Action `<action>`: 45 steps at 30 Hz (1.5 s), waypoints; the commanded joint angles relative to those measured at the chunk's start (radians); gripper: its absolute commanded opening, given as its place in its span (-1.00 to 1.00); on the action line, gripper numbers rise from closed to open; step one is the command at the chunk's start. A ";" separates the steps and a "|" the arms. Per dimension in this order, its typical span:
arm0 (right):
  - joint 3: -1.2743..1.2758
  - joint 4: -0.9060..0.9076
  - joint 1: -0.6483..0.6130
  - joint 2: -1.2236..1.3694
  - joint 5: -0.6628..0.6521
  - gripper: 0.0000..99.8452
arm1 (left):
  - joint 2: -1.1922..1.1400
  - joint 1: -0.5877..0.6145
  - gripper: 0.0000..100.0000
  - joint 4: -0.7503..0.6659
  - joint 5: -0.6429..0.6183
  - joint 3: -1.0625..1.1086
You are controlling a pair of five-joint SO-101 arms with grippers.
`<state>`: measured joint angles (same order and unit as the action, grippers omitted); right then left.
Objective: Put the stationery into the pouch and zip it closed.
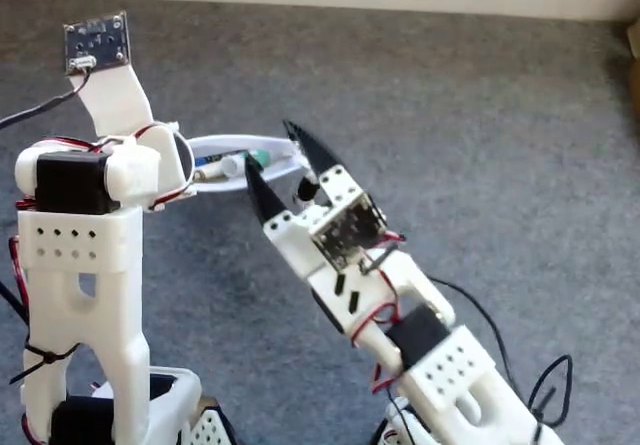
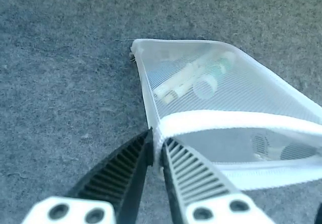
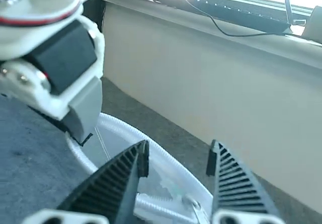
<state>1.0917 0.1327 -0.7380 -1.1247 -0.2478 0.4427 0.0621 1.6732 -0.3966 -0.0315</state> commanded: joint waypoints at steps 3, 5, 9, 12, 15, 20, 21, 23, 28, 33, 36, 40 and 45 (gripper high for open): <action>-0.012 0.226 0.016 -0.137 -0.011 -0.65 | 0.007 0.015 -0.98 0.000 -0.002 0.004; -0.010 0.280 0.051 -0.150 0.031 -0.65 | 0.007 0.015 -0.98 0.000 -0.002 0.004; -0.015 0.364 0.151 -0.156 0.124 -0.64 | 0.007 0.015 -0.98 0.000 -0.002 0.004; -0.007 0.387 0.186 -0.151 0.133 -0.64 | 0.007 0.015 -0.98 0.000 0.000 0.004; 0.031 0.386 0.182 -0.150 0.133 -0.64 | 0.007 0.015 -0.98 0.000 0.000 0.004; 0.104 0.277 0.182 -0.150 0.135 -0.64 | 0.007 0.015 -0.98 0.000 0.000 0.004; 0.125 0.248 0.182 -0.148 0.135 -0.64 | 0.007 0.015 -0.98 0.000 0.000 0.005; 0.166 0.194 0.182 -0.148 0.135 -0.64 | 0.007 0.015 -0.98 0.000 0.000 0.005; 0.203 0.090 0.180 -0.073 0.135 -0.64 | 0.007 0.015 -0.98 0.000 0.000 0.004; 0.202 -0.028 0.182 0.082 0.137 -0.64 | 0.007 0.015 -0.98 0.000 0.000 0.005; 0.205 -0.077 0.182 0.101 0.137 -0.64 | 0.007 0.015 -0.98 0.000 0.000 0.005; 0.203 -0.087 0.182 0.101 0.137 -0.64 | 0.007 0.030 -0.98 -0.002 0.000 0.005; 0.208 -0.087 0.182 0.105 0.137 -0.68 | 0.005 0.053 -0.98 -0.012 0.000 0.007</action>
<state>1.3080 0.0698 -0.5692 -1.0249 -0.1204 0.4381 0.0882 1.6732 -0.3966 -0.0315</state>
